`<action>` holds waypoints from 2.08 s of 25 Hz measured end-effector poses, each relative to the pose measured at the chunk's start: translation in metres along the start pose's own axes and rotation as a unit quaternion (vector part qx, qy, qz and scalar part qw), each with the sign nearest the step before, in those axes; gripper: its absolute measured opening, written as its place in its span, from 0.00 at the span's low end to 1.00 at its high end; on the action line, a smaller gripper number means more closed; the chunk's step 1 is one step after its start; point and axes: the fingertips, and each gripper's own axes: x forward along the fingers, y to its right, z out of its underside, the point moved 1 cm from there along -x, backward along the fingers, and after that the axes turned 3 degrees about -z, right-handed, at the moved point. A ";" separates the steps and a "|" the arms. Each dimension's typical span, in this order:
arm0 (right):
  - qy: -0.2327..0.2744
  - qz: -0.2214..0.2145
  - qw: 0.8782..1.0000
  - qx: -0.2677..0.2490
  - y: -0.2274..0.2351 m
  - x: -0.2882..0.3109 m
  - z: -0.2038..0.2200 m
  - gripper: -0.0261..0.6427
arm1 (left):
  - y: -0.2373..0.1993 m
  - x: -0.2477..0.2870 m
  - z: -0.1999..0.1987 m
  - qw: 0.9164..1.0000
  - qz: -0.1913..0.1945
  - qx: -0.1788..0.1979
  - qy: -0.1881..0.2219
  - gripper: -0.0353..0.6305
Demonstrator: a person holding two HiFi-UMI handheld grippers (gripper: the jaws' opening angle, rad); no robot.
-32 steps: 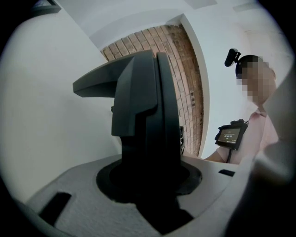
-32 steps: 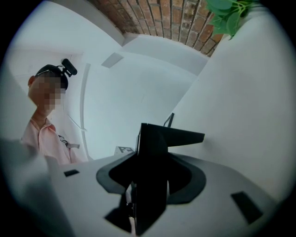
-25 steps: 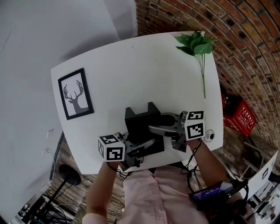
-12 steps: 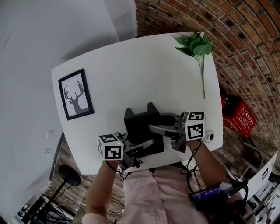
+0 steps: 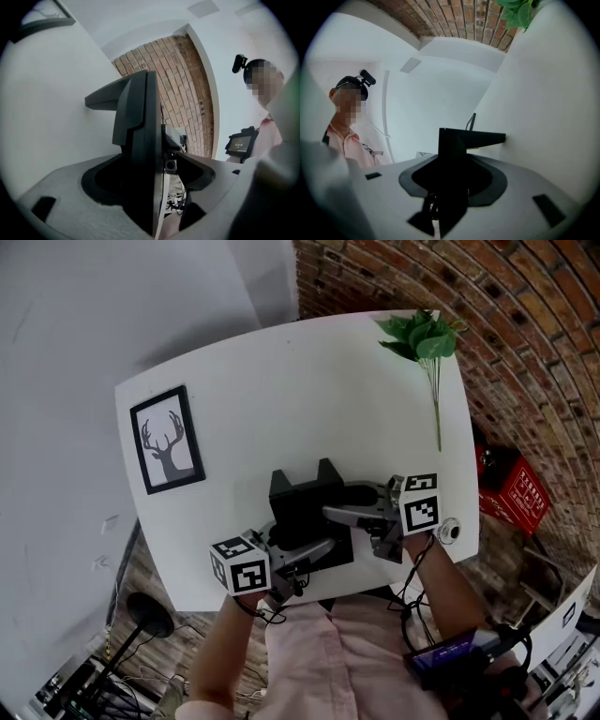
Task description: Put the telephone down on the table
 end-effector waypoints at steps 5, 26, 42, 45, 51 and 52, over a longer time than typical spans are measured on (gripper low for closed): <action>-0.020 0.004 1.000 -0.008 0.001 0.002 0.005 0.29 | -0.008 -0.009 0.005 0.996 -0.067 0.060 -0.009 0.66; -0.001 0.123 0.990 -0.076 -0.003 -0.027 -0.017 0.47 | 0.040 -0.099 -0.044 0.974 -0.131 0.133 0.130 0.67; 0.203 0.295 0.772 -0.526 -0.246 -0.005 -0.122 0.05 | 0.223 -0.180 -0.184 0.774 -0.259 0.427 0.389 0.05; 0.216 0.312 0.751 -0.541 -0.257 -0.010 -0.120 0.05 | 0.226 -0.183 -0.186 0.749 -0.293 0.447 0.392 0.05; 0.221 0.336 0.733 -0.549 -0.261 -0.017 -0.115 0.05 | 0.228 -0.180 -0.179 0.735 -0.305 0.465 0.388 0.05; 0.220 0.336 0.733 -0.549 -0.260 -0.016 -0.113 0.05 | 0.228 -0.179 -0.178 0.734 -0.306 0.467 0.386 0.05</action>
